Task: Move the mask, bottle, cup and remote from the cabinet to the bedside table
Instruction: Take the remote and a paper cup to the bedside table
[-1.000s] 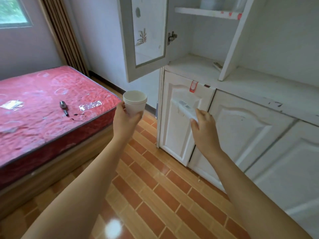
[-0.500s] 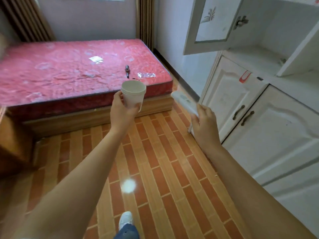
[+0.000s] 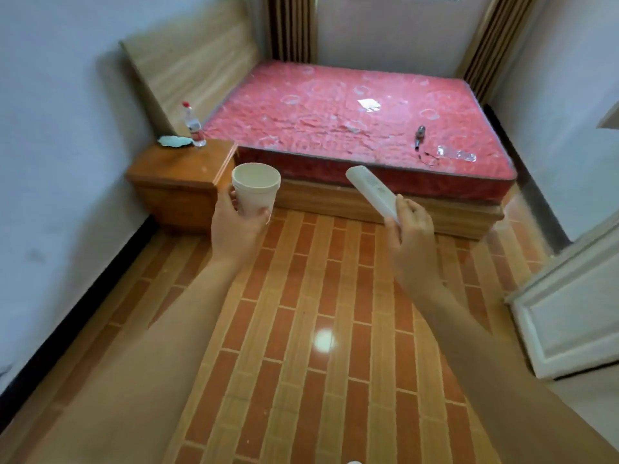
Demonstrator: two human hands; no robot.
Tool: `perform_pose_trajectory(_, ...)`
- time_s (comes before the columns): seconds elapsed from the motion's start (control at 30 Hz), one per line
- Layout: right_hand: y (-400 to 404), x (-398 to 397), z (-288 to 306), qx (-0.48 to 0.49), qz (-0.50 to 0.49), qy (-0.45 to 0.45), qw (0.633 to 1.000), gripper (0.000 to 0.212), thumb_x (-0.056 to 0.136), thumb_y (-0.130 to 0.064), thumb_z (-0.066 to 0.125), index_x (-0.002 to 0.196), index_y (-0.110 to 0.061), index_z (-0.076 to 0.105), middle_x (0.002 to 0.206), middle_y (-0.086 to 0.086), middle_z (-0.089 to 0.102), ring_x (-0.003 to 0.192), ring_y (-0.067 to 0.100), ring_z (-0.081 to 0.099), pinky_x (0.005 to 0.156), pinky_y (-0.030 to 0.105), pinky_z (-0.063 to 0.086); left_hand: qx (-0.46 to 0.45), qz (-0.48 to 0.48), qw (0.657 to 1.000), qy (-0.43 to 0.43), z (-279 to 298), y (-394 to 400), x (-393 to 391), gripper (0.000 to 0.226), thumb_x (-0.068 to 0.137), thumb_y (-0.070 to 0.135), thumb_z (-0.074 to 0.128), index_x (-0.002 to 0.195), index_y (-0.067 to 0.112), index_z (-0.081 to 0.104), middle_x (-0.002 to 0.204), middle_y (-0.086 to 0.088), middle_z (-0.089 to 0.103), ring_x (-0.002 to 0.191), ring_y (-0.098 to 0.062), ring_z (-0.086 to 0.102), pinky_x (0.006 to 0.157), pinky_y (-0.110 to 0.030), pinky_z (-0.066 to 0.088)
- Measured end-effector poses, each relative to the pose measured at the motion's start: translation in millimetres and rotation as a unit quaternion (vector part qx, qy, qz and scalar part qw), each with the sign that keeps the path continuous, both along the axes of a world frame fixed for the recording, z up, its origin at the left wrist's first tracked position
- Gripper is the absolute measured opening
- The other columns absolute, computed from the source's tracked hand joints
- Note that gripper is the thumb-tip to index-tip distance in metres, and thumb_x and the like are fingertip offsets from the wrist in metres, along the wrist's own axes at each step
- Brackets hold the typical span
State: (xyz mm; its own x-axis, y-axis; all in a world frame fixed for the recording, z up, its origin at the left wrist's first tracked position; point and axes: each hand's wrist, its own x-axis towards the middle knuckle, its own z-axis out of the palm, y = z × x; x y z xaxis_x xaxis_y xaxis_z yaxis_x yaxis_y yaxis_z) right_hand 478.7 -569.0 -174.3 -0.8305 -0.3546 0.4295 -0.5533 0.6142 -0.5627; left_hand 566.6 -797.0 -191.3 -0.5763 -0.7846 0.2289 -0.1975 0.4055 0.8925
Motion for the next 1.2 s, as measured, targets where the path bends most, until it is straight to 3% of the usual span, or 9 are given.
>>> perform_pose_trajectory(0.1, -48, 22, -5, -0.013, 0.056, -0.015, 0.998, 0.041, 0.096, -0.011, 0.04, 0.135, 0.001, 0.038, 0.131, 0.019, 0.047, 0.121, 0.029, 0.042, 0.097, 0.022, 0.029, 0.013, 0.045, 0.999, -0.008, -4, -37, 53, 0.063, 0.075, 0.027, 0.074, 0.127, 0.017, 0.04, 0.12, 0.006, 0.049, 0.103, -0.008, 0.046, 0.081, -0.017, 0.038)
perform_pose_trajectory(0.23, -98, 52, -9, -0.008, 0.113, -0.008, 0.994, 0.04, 0.095, -0.01, 0.04, 0.133, 0.003, 0.039, 0.128, 0.022, 0.048, 0.117, 0.032, 0.045, 0.097, 0.032, 0.038, 0.007, 0.108, 0.994, -0.013, -10, -75, 111, 0.062, 0.071, 0.029, 0.076, 0.122, 0.016, 0.043, 0.121, -0.003, 0.056, 0.104, -0.016, 0.054, 0.084, -0.027, 0.043)
perform_pose_trajectory(0.5, -152, 82, -15, 0.02, 0.199, -0.009, 0.98, 0.04, 0.094, -0.009, 0.043, 0.132, 0.002, 0.04, 0.128, 0.023, 0.049, 0.119, 0.033, 0.044, 0.096, 0.028, 0.033, -0.025, 0.193, 0.98, -0.028, -16, -106, 174, 0.06, 0.07, 0.025, 0.077, 0.117, 0.007, 0.045, 0.115, -0.009, 0.058, 0.097, -0.021, 0.056, 0.08, -0.033, 0.047)
perform_pose_trajectory(0.73, -175, 71, -20, 0.043, 0.245, -0.02, 0.968, 0.042, 0.095, -0.011, 0.042, 0.135, 0.0, 0.036, 0.133, 0.021, 0.045, 0.123, 0.031, 0.04, 0.099, 0.029, 0.033, -0.01, 0.227, 0.973, -0.029, -23, -120, 178, 0.059, 0.071, 0.023, 0.076, 0.119, 0.005, 0.044, 0.116, -0.01, 0.057, 0.097, -0.019, 0.054, 0.081, -0.032, 0.046)
perform_pose_trajectory(0.97, -207, 45, -22, 0.038, 0.271, -0.026, 0.962, 0.042, 0.095, -0.011, 0.042, 0.135, -0.001, 0.037, 0.13, 0.019, 0.047, 0.118, 0.031, 0.044, 0.1, 0.041, 0.042, -0.008, 0.247, 0.969, -0.016, -28, -143, 153, 0.06, 0.073, 0.025, 0.074, 0.121, 0.007, 0.043, 0.118, -0.008, 0.056, 0.095, -0.014, 0.051, 0.078, -0.027, 0.043)
perform_pose_trajectory(1.2, -272, 25, -26, 0.051, 0.28, -0.023, 0.958, 0.039, 0.095, -0.012, 0.04, 0.133, -0.001, 0.04, 0.13, 0.02, 0.047, 0.119, 0.03, 0.043, 0.096, 0.03, 0.036, -0.021, 0.266, 0.963, -0.028, -32, -207, 133, 0.06, 0.072, 0.031, 0.075, 0.117, 0.005, 0.044, 0.116, -0.011, 0.057, 0.094, -0.019, 0.054, 0.076, -0.031, 0.048)
